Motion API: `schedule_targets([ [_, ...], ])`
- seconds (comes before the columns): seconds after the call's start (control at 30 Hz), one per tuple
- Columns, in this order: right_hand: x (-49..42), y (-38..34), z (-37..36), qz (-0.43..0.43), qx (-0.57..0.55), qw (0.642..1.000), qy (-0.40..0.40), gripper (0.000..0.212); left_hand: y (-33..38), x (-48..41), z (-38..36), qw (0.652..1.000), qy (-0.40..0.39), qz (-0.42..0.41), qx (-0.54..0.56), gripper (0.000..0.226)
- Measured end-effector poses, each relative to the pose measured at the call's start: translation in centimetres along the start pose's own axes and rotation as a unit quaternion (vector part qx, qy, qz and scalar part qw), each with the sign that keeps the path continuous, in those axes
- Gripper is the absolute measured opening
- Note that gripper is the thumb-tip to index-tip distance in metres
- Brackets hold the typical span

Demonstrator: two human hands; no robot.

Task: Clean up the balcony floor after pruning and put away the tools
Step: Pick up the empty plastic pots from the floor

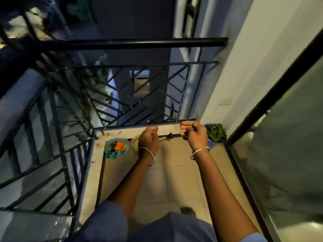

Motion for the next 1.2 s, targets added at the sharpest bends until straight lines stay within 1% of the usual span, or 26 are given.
schedule_targets([
  [0.1,3.4,0.9,2.7,-0.023,0.008,0.998,0.062,0.032,1.2,2.2,-0.9,0.998,-0.054,-0.017,0.010,0.026],
  [0.2,6.5,1.3,5.6,-0.040,0.006,0.992,0.116,0.029,2.0,5.2,-2.3,0.993,-0.109,-0.030,0.033,0.020],
  [0.27,8.1,1.4,7.5,-0.039,0.001,0.987,0.155,0.028,2.6,7.0,-3.5,0.987,-0.147,-0.052,0.046,0.019],
  [0.37,10.6,1.6,10.3,-0.042,0.000,0.979,0.197,0.028,3.7,9.8,-5.1,0.976,-0.194,-0.094,0.036,0.020],
  [0.53,16.7,2.2,16.3,-0.046,-0.019,0.957,0.286,0.025,6.1,16.1,-7.3,0.954,-0.258,-0.152,0.018,0.019],
  [0.7,25.0,4.1,22.4,-0.060,-0.027,0.926,0.373,0.026,8.1,24.3,-9.3,0.925,-0.329,-0.188,0.026,0.017],
  [0.83,33.7,5.6,26.7,-0.077,-0.042,0.891,0.446,0.024,8.8,32.4,-10.0,0.898,-0.388,-0.205,0.029,0.018],
  [0.97,42.6,7.8,30.2,-0.090,-0.058,0.855,0.507,0.025,8.4,41.3,-9.1,0.861,-0.453,-0.230,0.031,0.017],
  [1.2,55.8,11.6,33.7,-0.102,-0.094,0.802,0.581,0.028,6.3,54.1,-6.4,0.800,-0.540,-0.260,0.022,0.017],
])
Point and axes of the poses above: each hand's wrist, its own x-axis away from the middle knuckle, its own z-axis out of the back of the hand, y = z × x, the point moved 1 cm from there along -x, towards the middle knuckle, and after that the axes turned 1 degree about z, right-handed, at the moved point
